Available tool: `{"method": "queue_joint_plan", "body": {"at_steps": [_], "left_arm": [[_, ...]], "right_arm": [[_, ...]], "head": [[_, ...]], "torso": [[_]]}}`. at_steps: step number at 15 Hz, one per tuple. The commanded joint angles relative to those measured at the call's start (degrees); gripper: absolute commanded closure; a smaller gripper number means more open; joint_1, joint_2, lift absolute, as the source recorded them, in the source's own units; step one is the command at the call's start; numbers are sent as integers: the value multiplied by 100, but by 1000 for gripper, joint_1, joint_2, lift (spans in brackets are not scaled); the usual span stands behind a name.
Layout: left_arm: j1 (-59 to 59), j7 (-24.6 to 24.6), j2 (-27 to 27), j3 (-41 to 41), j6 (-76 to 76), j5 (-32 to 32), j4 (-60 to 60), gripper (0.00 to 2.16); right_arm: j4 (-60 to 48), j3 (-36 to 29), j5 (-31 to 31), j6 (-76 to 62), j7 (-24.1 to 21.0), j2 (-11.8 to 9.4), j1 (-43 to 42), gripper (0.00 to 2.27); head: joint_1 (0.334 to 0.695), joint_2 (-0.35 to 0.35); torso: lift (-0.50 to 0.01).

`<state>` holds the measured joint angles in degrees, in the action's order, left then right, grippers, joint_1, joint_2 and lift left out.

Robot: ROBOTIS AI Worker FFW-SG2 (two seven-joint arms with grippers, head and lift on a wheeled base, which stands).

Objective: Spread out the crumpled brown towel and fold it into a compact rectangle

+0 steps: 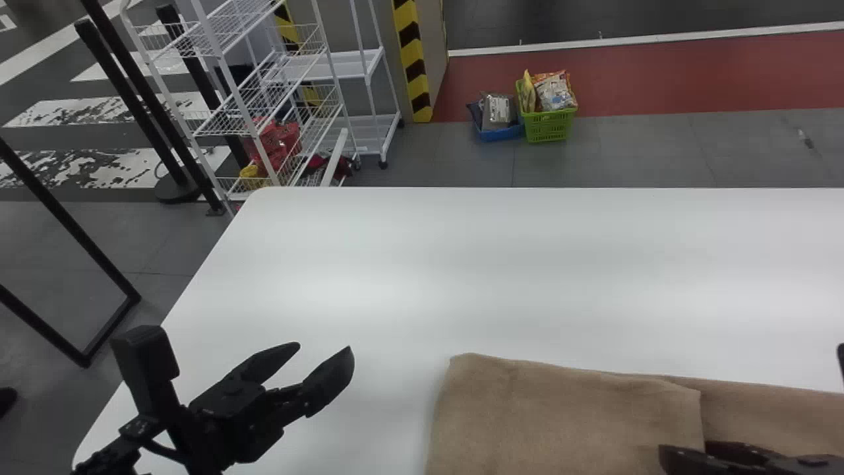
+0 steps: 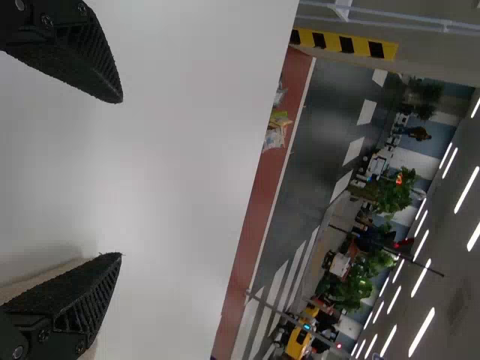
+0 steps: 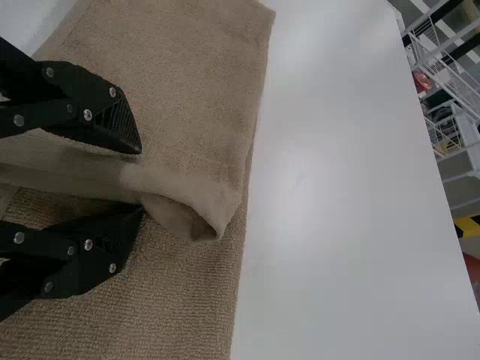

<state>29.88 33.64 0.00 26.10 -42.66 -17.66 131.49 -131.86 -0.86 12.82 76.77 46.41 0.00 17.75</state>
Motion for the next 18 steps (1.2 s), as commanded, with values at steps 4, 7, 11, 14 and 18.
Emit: {"method": "queue_joint_plan", "body": {"at_steps": [4, 7, 11, 14, 18], "left_arm": [[0, 11, -15, 0, -2, -1, -35, 76], [0, 20, -15, 0, 16, 8, -62, 76], [0, 46, -15, 18, -2, -1, -70, 76], [0, 46, -15, 18, -2, -1, -70, 76], [0, 46, -15, 18, 16, -1, -70, 76]], "right_arm": [[12, 16, -148, 1, -114, 5, -79, 701], [20, 78, -174, 19, -132, 5, -149, 704], [47, 113, -183, 19, -123, 5, -149, 994], [47, 25, -288, 1, -105, 5, -131, 1058], [-32, -160, -491, 1, -123, 5, -202, 1058]], "head": [[695, 247], [695, 250], [695, 261], [695, 265], [695, 259]], "torso": [[-127], [-127], [-127], [-127], [-127]]}}
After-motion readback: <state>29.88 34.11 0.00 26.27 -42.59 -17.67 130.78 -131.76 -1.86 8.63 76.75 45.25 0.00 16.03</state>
